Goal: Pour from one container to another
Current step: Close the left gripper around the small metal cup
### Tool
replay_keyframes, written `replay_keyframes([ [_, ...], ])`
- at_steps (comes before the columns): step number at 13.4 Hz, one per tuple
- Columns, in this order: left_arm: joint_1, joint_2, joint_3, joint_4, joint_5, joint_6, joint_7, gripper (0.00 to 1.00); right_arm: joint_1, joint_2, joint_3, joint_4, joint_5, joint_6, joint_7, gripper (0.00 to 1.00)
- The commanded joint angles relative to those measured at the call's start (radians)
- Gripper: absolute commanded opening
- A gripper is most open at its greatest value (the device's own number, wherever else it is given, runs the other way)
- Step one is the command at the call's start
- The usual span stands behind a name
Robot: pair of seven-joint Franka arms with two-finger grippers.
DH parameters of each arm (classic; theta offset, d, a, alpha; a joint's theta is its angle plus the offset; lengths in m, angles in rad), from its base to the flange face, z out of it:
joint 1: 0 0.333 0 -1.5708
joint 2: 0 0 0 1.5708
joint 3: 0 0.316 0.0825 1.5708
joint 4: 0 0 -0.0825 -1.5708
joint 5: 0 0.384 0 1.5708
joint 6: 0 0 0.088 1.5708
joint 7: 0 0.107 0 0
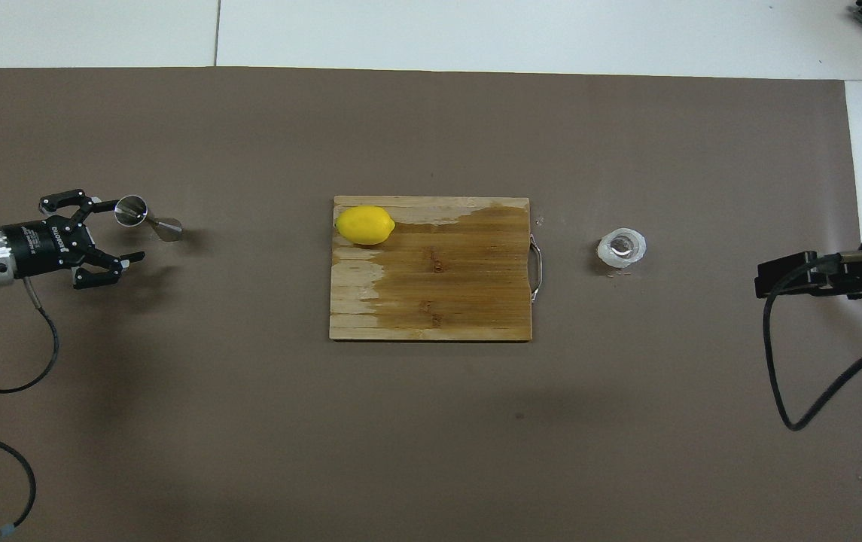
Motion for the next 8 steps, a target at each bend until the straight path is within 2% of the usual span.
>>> replay_keyframes([
  [1, -0.041, -0.029, 0.008, -0.039, -0.056, 0.053, -0.026, 1.0, -0.012, -0.016, 0.005, -0.012, 0.013, -0.006, 0.01, 1.0],
  [8, -0.071, -0.03, 0.008, -0.055, -0.135, 0.089, -0.024, 1.0, -0.012, -0.016, 0.005, -0.012, 0.013, -0.006, 0.01, 1.0],
])
